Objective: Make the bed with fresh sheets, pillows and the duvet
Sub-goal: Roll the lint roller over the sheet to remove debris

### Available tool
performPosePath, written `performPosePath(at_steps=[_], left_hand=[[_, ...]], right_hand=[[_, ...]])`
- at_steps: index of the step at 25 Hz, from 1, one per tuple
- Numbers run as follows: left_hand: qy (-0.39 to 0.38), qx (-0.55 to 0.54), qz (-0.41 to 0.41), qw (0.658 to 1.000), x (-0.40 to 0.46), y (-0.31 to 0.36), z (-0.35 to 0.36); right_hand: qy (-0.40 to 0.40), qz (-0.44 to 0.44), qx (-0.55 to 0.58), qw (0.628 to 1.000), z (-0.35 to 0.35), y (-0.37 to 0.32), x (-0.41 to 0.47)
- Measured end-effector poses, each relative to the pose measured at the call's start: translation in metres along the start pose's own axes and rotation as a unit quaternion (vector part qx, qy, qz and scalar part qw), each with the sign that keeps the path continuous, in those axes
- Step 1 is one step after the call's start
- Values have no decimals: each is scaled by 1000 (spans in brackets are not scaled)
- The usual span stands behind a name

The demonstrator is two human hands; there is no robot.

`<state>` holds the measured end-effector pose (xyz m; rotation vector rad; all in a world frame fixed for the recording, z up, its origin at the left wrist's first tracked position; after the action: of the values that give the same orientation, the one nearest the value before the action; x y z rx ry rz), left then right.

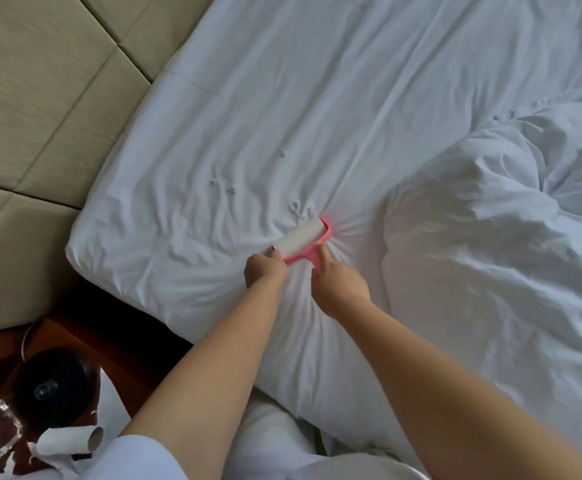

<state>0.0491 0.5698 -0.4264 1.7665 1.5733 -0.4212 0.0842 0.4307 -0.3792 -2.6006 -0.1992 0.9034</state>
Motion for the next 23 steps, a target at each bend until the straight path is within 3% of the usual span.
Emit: performPosePath(at_steps=[13, 23], left_hand=[[42, 62, 88, 993, 124, 117, -45], [72, 91, 156, 981, 141, 153, -65]], right_hand=[[24, 3, 35, 999, -19, -98, 126], [37, -15, 39, 998, -33, -128, 157]])
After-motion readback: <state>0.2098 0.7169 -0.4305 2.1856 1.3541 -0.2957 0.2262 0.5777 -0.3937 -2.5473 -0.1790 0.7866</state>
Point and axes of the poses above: each hand's wrist, its own x-axis towards the middle knuckle, its own z-axis out of the palm, y = z × x, the point moved 5 cm from there along x, towards the middle knuckle, and after that the axes turned 7 degrees about y, right-handed, at the moved point
